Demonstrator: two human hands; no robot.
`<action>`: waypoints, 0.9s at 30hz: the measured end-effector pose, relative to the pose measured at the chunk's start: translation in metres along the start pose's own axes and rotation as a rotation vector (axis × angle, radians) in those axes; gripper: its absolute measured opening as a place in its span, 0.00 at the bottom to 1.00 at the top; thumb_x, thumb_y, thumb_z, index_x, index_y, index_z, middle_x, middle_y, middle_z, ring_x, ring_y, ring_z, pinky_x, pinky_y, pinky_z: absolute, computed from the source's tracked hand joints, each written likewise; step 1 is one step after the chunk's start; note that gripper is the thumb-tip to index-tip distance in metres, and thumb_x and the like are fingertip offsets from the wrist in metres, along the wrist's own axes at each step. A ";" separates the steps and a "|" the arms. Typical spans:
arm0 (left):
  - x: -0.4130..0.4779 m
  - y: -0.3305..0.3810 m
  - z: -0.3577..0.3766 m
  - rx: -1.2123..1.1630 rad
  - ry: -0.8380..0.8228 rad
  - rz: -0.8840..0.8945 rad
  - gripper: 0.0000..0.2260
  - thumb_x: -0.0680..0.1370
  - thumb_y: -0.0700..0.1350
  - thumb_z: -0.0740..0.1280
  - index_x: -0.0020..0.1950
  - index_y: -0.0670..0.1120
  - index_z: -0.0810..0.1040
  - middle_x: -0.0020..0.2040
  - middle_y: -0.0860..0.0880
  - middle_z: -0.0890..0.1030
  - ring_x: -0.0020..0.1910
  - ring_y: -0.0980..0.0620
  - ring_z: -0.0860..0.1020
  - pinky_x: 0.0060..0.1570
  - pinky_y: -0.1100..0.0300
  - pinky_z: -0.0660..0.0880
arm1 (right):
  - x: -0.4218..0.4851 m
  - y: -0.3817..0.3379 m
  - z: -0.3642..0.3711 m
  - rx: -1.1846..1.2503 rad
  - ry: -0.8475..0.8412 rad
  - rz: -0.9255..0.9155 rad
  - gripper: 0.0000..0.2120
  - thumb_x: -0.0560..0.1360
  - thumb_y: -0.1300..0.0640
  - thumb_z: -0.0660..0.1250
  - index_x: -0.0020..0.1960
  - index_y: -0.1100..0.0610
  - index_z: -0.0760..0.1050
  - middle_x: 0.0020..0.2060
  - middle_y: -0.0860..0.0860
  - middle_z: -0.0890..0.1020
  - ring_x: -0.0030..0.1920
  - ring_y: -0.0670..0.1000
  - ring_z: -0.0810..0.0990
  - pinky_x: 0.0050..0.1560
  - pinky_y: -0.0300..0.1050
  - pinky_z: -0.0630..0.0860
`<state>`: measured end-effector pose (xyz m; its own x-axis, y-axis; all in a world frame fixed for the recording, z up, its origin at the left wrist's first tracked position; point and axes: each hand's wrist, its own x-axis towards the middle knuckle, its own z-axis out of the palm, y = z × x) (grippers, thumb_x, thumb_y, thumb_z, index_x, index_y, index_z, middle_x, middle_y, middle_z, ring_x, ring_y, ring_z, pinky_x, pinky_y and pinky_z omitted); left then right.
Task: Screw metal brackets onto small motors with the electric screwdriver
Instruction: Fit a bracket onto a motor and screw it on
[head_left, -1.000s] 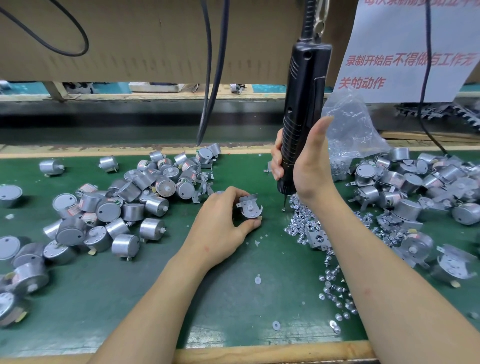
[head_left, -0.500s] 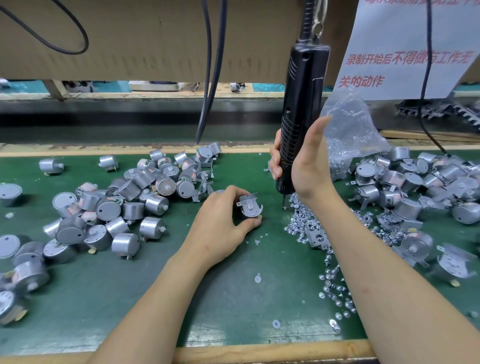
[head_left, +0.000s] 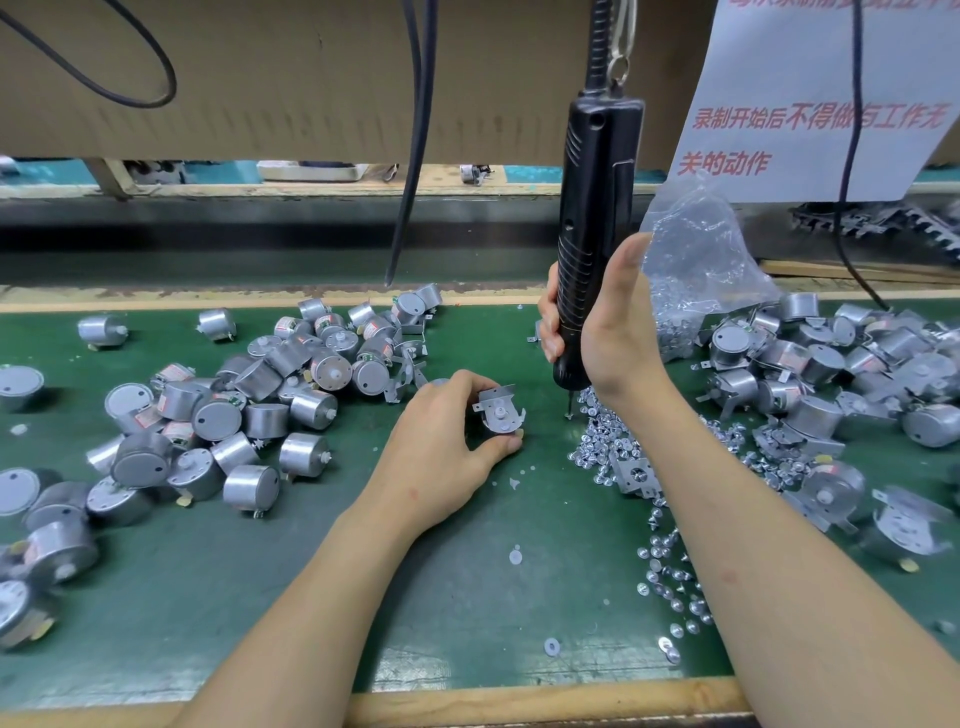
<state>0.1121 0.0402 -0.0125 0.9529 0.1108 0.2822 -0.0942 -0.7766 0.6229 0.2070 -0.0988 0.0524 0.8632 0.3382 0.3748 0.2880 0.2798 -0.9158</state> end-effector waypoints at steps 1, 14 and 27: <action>0.000 0.000 0.000 0.001 -0.001 0.000 0.17 0.73 0.54 0.75 0.58 0.53 0.74 0.48 0.63 0.75 0.46 0.60 0.68 0.46 0.72 0.65 | 0.000 0.000 0.000 -0.001 -0.003 0.003 0.38 0.59 0.14 0.53 0.33 0.49 0.73 0.26 0.52 0.73 0.22 0.52 0.70 0.28 0.44 0.70; 0.001 -0.002 0.001 -0.002 -0.003 0.008 0.17 0.73 0.54 0.75 0.57 0.54 0.74 0.48 0.64 0.75 0.47 0.68 0.69 0.46 0.74 0.64 | 0.000 0.002 -0.001 -0.005 -0.016 0.024 0.42 0.58 0.14 0.54 0.36 0.55 0.71 0.26 0.53 0.73 0.22 0.52 0.69 0.28 0.43 0.70; -0.001 -0.001 0.001 0.006 0.004 0.057 0.16 0.73 0.51 0.75 0.57 0.55 0.73 0.50 0.64 0.75 0.50 0.61 0.71 0.48 0.68 0.67 | -0.003 -0.007 0.004 0.048 -0.028 0.008 0.41 0.57 0.13 0.54 0.35 0.52 0.72 0.26 0.53 0.73 0.23 0.52 0.69 0.29 0.44 0.70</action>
<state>0.1115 0.0402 -0.0145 0.9450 0.0682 0.3198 -0.1467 -0.7856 0.6011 0.2012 -0.0985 0.0583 0.8531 0.3655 0.3724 0.2605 0.3199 -0.9109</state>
